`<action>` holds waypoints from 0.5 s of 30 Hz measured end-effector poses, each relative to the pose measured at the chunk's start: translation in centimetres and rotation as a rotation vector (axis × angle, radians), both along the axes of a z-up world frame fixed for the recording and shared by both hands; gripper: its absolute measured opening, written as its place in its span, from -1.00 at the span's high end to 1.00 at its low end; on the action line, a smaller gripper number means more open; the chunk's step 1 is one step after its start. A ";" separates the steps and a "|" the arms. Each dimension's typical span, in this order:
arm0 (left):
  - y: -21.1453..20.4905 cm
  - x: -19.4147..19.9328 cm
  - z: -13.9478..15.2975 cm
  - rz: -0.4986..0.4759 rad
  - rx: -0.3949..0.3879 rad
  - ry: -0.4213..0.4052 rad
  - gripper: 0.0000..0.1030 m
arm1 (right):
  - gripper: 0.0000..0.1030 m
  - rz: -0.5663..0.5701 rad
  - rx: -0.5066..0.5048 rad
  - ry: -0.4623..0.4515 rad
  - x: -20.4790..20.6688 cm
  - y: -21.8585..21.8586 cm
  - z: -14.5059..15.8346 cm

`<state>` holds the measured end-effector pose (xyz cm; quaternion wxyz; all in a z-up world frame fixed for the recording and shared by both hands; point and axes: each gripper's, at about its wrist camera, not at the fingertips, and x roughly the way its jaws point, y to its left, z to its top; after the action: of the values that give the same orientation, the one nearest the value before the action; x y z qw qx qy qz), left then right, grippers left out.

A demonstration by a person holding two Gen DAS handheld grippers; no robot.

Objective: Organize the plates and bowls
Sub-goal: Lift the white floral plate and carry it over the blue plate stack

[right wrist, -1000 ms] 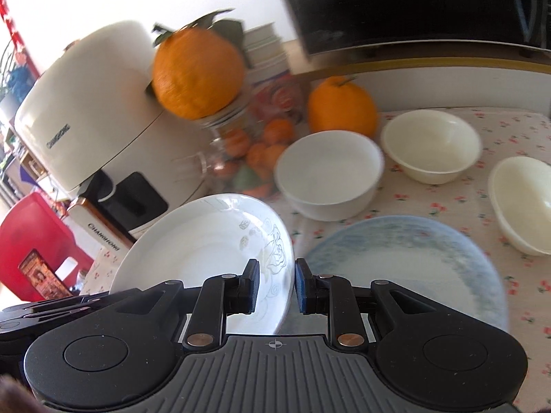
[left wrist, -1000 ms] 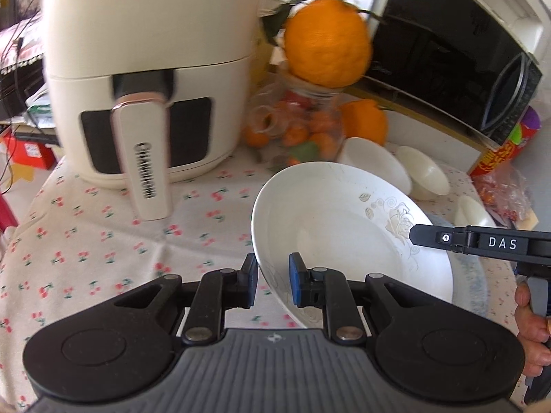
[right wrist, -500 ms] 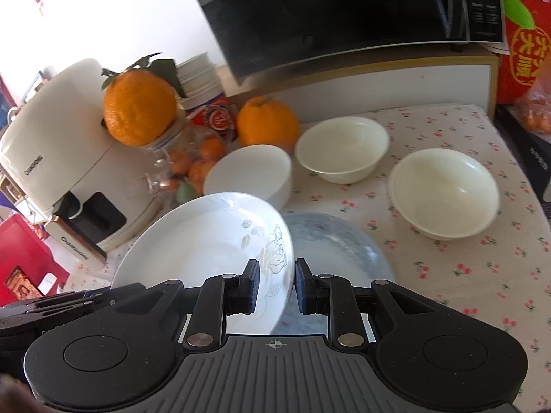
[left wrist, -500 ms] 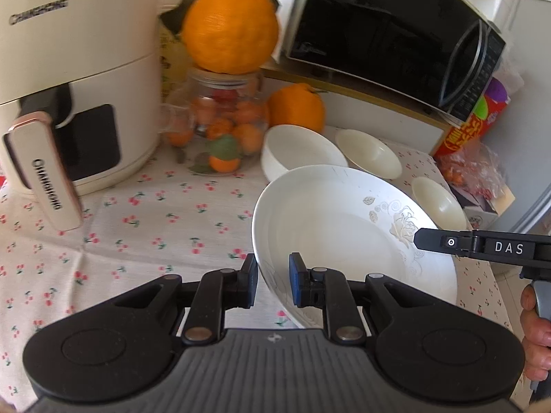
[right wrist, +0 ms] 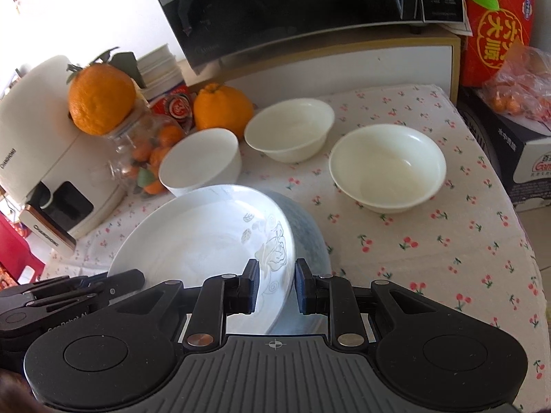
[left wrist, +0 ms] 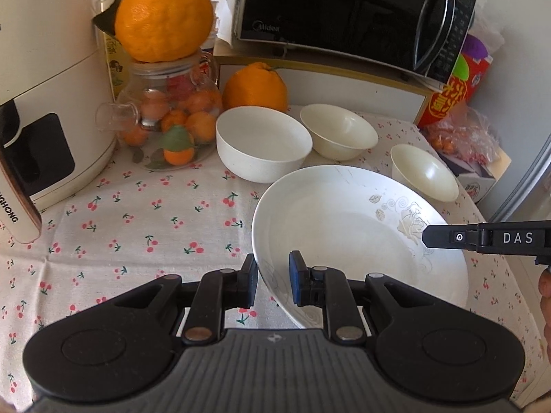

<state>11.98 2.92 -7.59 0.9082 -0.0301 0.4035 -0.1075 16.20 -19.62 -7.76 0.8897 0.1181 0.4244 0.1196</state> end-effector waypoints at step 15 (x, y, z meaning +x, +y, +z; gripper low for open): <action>-1.7 -0.1 -0.8 -0.025 0.105 -0.026 0.66 | 0.58 0.013 -0.042 0.025 -0.4 -0.1 -1.0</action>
<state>11.91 1.20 -8.44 0.9122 0.0244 0.3971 -0.0980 15.82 -19.72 -8.72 0.8858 0.0984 0.4388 0.1148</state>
